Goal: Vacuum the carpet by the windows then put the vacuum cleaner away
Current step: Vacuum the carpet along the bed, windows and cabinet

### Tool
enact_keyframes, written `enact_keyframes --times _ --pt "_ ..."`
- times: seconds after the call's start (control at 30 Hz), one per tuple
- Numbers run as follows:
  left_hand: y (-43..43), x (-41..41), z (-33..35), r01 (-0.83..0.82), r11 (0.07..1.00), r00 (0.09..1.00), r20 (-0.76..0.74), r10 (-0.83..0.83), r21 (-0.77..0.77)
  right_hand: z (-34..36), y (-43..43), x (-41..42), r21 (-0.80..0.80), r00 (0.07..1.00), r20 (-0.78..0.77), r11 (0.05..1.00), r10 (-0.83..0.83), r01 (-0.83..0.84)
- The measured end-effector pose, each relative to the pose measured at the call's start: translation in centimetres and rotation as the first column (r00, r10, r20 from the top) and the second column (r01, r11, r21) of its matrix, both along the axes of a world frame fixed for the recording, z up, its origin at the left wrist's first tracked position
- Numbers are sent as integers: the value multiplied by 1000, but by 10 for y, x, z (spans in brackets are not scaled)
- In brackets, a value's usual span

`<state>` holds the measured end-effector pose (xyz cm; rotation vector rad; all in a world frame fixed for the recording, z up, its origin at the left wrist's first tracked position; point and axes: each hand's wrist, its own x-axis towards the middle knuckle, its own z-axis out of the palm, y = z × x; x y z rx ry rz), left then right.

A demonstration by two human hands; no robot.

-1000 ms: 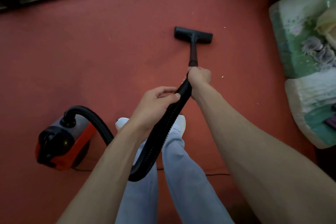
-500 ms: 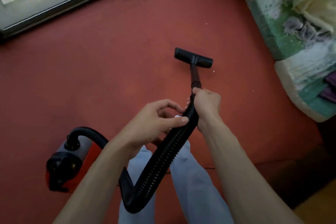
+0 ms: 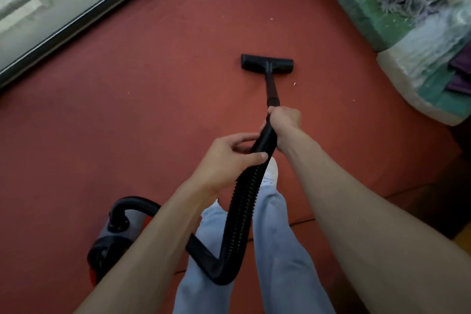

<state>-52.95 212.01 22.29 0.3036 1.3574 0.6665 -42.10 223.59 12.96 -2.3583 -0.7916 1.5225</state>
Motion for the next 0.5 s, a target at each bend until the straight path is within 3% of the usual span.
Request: enact_keyframes --times 0.13,0.27,0.5 --pt "11 -7 7 69 995 996 51 -73 75 21 13 11 22 1000 13 1000 -1 1" --pt "7 -4 24 220 967 965 116 -234 127 62 -9 38 -34 993 -34 993 -113 111" --pt "-14 36 8 303 951 945 107 -308 63 53 -48 77 -119 954 -55 950 -296 288"
